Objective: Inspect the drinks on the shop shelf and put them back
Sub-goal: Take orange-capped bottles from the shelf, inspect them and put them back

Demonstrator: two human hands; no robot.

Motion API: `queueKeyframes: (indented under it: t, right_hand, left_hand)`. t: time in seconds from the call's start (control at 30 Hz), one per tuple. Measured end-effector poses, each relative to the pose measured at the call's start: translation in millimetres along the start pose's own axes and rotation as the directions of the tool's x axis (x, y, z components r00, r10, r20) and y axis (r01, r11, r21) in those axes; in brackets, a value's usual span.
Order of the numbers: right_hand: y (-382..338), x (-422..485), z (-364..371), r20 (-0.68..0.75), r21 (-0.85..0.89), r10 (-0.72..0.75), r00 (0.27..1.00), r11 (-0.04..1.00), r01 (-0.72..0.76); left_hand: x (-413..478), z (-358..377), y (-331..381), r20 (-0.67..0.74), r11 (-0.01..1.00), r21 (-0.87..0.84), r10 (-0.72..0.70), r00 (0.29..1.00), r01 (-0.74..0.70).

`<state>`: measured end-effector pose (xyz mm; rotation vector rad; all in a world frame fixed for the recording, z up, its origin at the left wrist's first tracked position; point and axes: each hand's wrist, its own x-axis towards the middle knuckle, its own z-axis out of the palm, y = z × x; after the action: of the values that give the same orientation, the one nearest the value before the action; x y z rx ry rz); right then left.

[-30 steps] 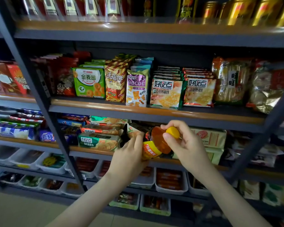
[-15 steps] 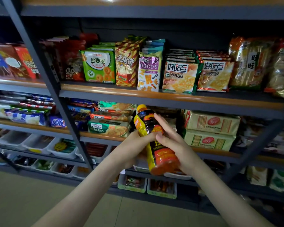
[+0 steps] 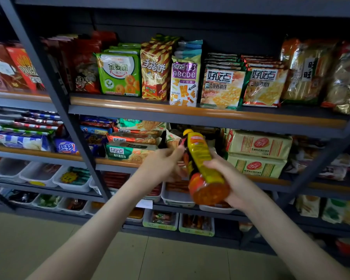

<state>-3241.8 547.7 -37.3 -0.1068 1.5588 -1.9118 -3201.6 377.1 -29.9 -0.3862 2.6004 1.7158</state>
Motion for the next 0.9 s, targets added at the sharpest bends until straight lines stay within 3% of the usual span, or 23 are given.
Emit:
queueKeyframes:
  t: [0.07, 0.1, 0.17, 0.27, 0.33, 0.4, 0.47, 0.53, 0.57, 0.73, 0.8, 0.9]
  right_hand:
    - [2, 1, -3, 0.053, 0.398, 0.067, 0.996, 0.914, -0.083]
    - [3, 1, -4, 0.065, 0.522, 0.054, 0.996, 0.849, -0.08]
    - [4, 1, 0, 0.089, 0.606, 0.06, 0.994, 0.789, -0.102]
    - [7, -2, -3, 0.149, 0.418, 0.092, 0.985, 0.896, -0.147]
    - [4, -4, -7, 0.162, 0.172, 0.103, 0.981, 0.976, -0.13]
    - [0, -4, -11, 0.068, -0.093, 0.1, 0.993, 0.991, -0.093]
    - [-3, -4, -10, 0.029, -0.449, 0.049, 0.998, 0.893, -0.031]
    - [-1, -2, -10, 0.073, -0.725, -0.049, 0.996, 0.683, 0.086]
    - [2, -1, -10, 0.089, -0.739, -0.086, 0.992, 0.662, 0.124]
    - [7, 8, -27, 0.145, -0.382, -0.229, 0.963, 0.884, 0.268]
    - [-1, 10, -32, 0.167, -0.291, -0.315, 0.934, 0.89, 0.352]
    - [-19, 10, -39, 0.208, -0.328, -0.42, 0.883, 0.821, 0.467]
  left_hand:
    - [5, -5, -3, 0.046, 1.0, 0.01, -0.016, 0.999, 0.016]
    - [6, -3, -2, 0.157, 0.993, -0.057, -0.089, 0.984, 0.099]
    - [9, 6, -5, 0.416, 0.901, -0.309, -0.159, 0.895, 0.304]
    - [14, 17, -8, 0.475, 0.689, -0.613, -0.069, 0.877, 0.386]
    - [13, 21, -5, 0.422, 0.702, -0.622, -0.073, 0.904, 0.347]
    - [15, 22, -5, 0.341, 0.761, -0.586, -0.078, 0.937, 0.276]
    - [17, 23, -6, 0.278, 0.849, -0.488, -0.069, 0.958, 0.203]
    - [17, 26, -5, 0.23, 0.926, -0.344, -0.077, 0.97, 0.155]
    - [17, 26, -3, 0.204, 0.946, -0.291, -0.086, 0.975, 0.144]
    - [17, 10, 9, 0.195, 0.978, -0.208, 0.006, 0.981, 0.035]
    - [16, 3, 19, 0.235, 0.977, -0.212, 0.073, 0.969, -0.022]
    - [18, 2, 39, 0.206, 0.974, -0.193, 0.154, 0.966, -0.114]
